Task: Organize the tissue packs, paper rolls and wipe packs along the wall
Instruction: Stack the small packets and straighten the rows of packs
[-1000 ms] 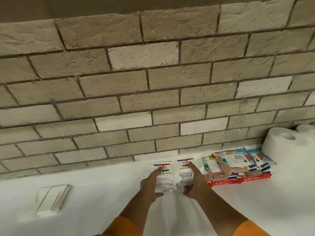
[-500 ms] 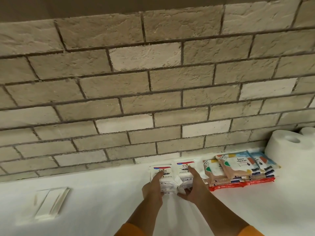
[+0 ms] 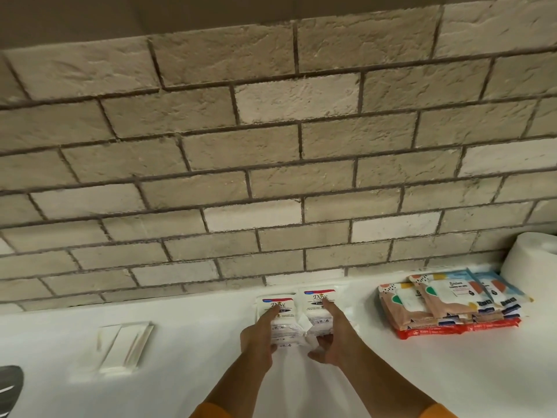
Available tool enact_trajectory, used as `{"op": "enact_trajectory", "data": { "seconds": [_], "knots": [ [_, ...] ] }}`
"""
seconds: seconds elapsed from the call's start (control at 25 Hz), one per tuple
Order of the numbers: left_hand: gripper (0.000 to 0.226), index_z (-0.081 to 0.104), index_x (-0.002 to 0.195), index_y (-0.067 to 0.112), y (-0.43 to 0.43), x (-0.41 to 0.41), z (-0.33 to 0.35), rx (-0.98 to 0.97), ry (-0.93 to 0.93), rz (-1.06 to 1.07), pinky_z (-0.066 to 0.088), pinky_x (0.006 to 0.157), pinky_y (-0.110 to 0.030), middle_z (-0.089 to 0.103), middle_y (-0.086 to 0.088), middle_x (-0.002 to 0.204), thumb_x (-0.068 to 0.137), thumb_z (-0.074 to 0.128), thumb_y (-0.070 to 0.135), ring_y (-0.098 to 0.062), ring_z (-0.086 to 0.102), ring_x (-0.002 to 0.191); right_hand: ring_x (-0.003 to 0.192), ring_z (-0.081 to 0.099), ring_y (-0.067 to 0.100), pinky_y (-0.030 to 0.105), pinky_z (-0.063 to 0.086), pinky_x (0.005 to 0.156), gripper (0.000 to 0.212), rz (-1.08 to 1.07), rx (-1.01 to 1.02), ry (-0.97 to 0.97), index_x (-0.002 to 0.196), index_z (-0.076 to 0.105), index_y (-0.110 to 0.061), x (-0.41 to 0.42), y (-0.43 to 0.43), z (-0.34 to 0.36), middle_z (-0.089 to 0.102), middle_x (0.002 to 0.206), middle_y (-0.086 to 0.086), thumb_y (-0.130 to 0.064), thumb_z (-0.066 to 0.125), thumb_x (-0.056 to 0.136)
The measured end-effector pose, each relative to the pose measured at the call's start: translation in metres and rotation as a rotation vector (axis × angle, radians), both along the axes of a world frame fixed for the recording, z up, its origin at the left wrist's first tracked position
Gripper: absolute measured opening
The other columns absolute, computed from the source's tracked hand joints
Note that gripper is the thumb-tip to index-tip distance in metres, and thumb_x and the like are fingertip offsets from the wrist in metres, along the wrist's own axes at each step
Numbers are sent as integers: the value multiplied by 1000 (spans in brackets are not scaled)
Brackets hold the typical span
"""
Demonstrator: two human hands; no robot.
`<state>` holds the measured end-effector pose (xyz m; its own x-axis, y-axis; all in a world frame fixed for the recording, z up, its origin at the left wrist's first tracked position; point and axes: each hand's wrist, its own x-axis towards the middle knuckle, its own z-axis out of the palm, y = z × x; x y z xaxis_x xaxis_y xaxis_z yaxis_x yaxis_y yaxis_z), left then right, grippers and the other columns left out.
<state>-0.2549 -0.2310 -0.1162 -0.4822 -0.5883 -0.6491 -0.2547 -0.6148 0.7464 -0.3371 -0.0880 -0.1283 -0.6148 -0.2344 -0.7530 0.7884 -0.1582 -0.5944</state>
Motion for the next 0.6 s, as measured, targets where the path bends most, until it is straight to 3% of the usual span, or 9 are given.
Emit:
{"op": "enact_trajectory", "data": {
  "seconds": [0.16, 0.4, 0.6],
  "knots": [
    [53, 66, 111, 6, -36, 26, 1, 2, 11, -3, 55, 62, -36, 74, -16, 103, 69, 91, 27, -33, 71, 89, 77, 75, 34, 56, 58, 72, 75, -4, 2, -6, 118, 63, -7, 24, -29, 15, 78, 92, 19, -44, 95, 61],
    [54, 66, 115, 6, -89, 59, -3, -32, 4, 16, 54, 60, -36, 73, -15, 106, 72, 89, 28, -31, 70, 88, 83, 74, 34, 61, 54, 81, 79, 39, -2, 4, 121, 60, -8, 59, -81, 20, 76, 98, 19, -41, 96, 60],
    [52, 66, 115, 5, -132, 85, -3, -64, 18, 51, 54, 62, -36, 73, -14, 102, 73, 88, 27, -31, 70, 86, 84, 78, 33, 50, 58, 67, 88, 79, 18, 4, 118, 66, -10, 79, -125, 8, 78, 99, 18, -47, 97, 45]
  ]
}}
